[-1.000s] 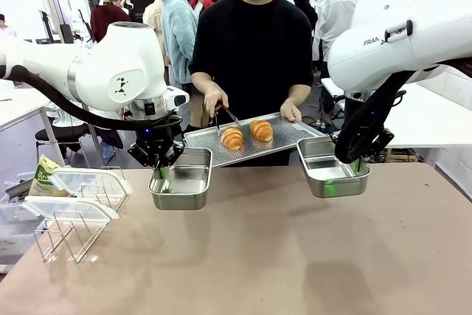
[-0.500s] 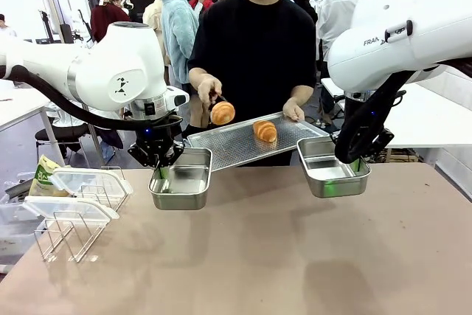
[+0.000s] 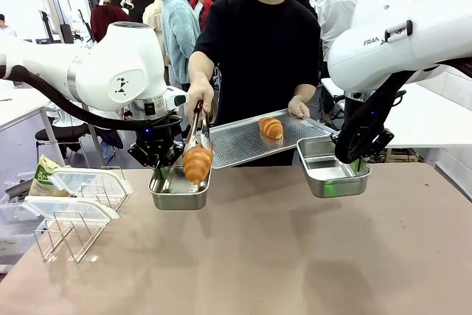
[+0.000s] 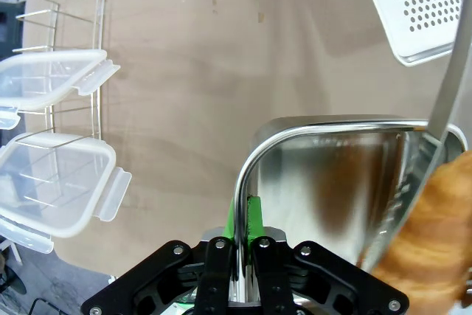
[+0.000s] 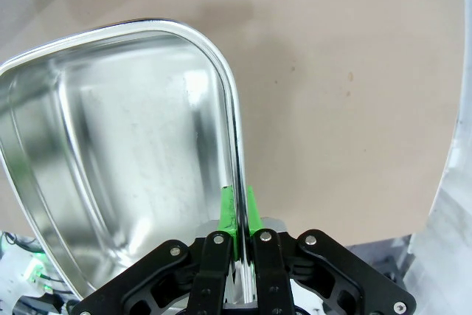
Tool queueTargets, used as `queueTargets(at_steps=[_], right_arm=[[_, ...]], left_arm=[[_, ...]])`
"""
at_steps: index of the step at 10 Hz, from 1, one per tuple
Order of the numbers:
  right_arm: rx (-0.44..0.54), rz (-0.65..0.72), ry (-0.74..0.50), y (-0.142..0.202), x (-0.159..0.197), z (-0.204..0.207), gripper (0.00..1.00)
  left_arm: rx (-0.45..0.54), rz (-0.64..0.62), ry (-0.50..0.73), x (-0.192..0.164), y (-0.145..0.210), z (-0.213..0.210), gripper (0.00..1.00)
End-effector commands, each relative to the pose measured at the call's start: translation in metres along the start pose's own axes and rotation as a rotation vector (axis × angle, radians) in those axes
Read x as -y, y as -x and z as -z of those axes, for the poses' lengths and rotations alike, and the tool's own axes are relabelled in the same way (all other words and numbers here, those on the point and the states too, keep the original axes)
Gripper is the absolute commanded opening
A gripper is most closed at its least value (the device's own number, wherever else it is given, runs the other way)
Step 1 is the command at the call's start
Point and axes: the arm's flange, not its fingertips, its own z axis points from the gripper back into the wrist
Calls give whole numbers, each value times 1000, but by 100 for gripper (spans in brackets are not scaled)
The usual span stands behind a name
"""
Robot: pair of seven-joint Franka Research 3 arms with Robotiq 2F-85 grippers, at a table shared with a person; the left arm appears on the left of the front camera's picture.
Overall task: Place the bread in airtight containers.
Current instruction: Once an object is inside an Airtight Container , place the container in the center of the table.
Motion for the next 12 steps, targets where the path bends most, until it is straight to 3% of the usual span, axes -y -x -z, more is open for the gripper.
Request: queueTargets(at_steps=[1, 12], right_arm=[[4, 0, 2, 3, 1, -1, 0], [4, 0, 2, 3, 1, -1, 0]], left_arm=[[5, 0, -2, -1, 0, -2, 0], [5, 0, -2, -1, 0, -2, 0]])
